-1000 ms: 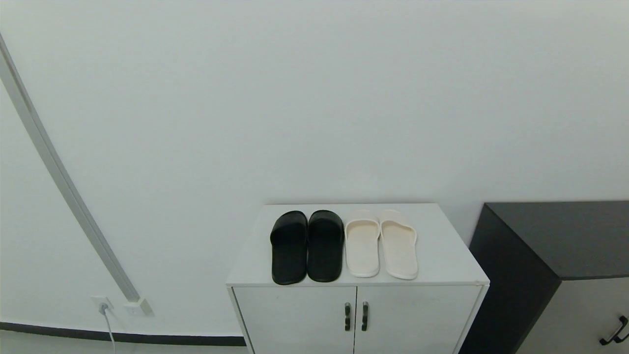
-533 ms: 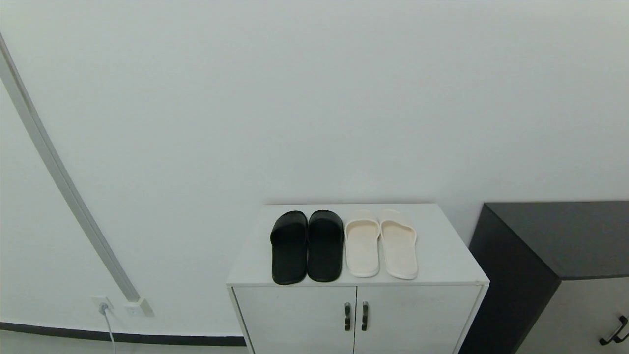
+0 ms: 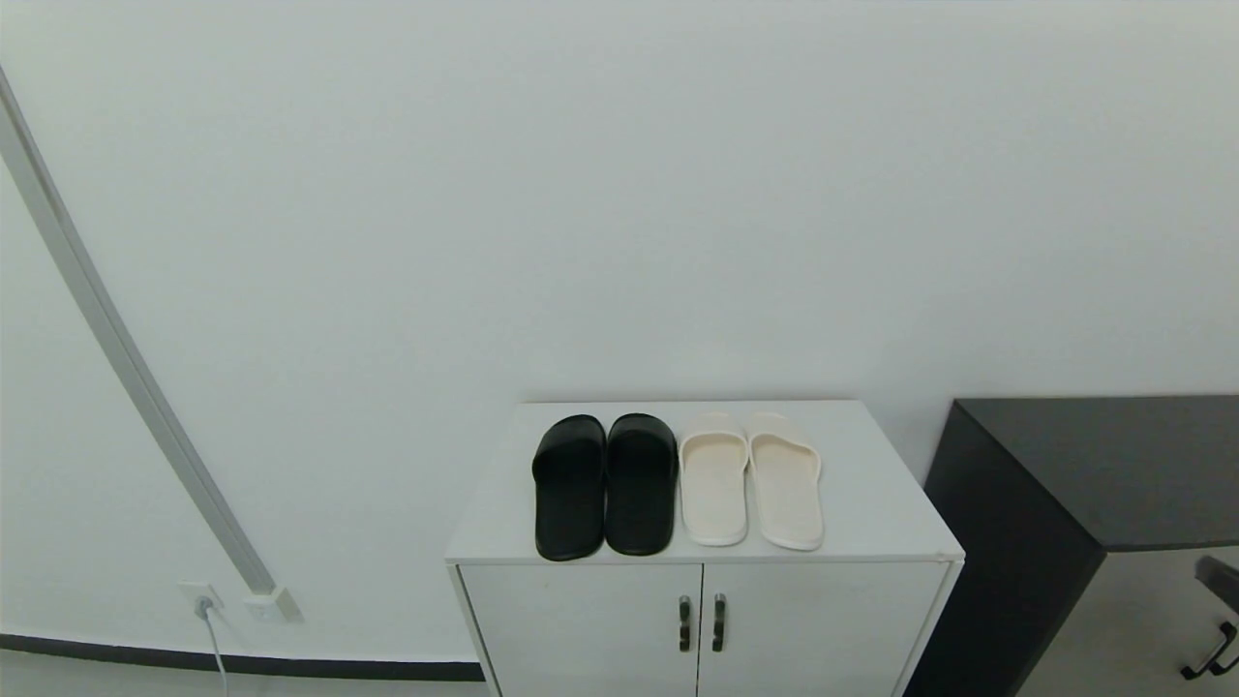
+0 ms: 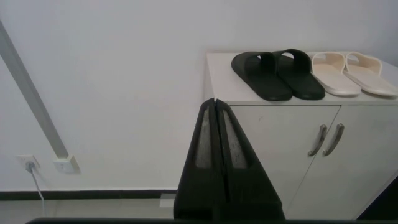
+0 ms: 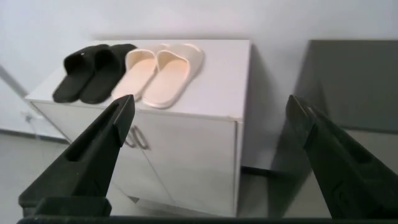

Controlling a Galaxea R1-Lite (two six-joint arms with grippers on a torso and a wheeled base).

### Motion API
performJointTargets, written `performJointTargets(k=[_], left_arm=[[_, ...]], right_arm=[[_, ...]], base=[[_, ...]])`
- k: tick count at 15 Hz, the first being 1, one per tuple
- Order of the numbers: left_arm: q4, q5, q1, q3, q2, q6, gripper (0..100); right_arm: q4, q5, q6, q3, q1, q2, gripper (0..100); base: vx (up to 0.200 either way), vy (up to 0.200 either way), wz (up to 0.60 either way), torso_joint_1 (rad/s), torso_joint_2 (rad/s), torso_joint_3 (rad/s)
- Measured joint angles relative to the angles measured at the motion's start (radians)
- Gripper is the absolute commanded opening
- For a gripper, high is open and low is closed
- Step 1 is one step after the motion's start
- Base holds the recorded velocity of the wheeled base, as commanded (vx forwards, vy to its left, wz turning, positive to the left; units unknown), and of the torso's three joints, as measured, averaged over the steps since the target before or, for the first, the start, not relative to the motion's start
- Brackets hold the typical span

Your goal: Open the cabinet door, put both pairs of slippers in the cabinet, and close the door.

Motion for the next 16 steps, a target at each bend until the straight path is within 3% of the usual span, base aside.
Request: performJointTargets(k=[3, 7, 11, 16], left_arm=[[0.000, 0.000, 0.000, 0.000, 0.000, 0.000, 0], [0.000, 0.000, 0.000, 0.000, 0.000, 0.000, 0], [0.000, 0.000, 0.000, 0.000, 0.000, 0.000, 0], [0.000, 0.000, 0.000, 0.000, 0.000, 0.000, 0]], right_arm=[[-0.104, -0.064, 0.066, -0.079, 0.143, 0.212, 100], [-0.127, -0.222, 0.110, -0.203, 0.354, 0.418, 100], [-0.203, -0.291, 0.131, -0.316, 0.446, 0.619, 100], [-0.250, -0.454, 0.219, -0.427, 0.578, 0.845, 100]], base=[[0.000, 0.000, 0.00, 0.000, 0.00, 0.000], [0.000, 0.000, 0.00, 0.000, 0.00, 0.000], [0.000, 0.000, 0.00, 0.000, 0.00, 0.000], [0.000, 0.000, 0.00, 0.000, 0.00, 0.000]])
